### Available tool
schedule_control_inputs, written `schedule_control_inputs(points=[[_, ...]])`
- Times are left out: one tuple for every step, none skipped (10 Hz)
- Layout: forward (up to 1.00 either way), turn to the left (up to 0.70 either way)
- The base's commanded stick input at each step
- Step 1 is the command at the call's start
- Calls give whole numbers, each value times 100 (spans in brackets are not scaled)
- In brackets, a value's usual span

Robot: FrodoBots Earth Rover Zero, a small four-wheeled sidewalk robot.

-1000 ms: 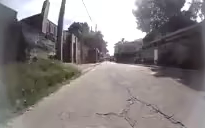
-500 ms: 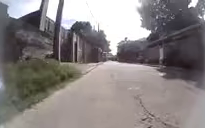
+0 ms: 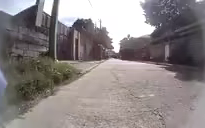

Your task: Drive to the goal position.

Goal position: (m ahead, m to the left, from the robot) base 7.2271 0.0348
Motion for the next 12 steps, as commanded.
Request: schedule_control_inputs(points=[[100, 0], [100, 0], [100, 0], [100, -15], [100, -39], [100, -40], [100, -40], [100, -40], [100, -40], [100, -1], [100, 0], [100, 0]])
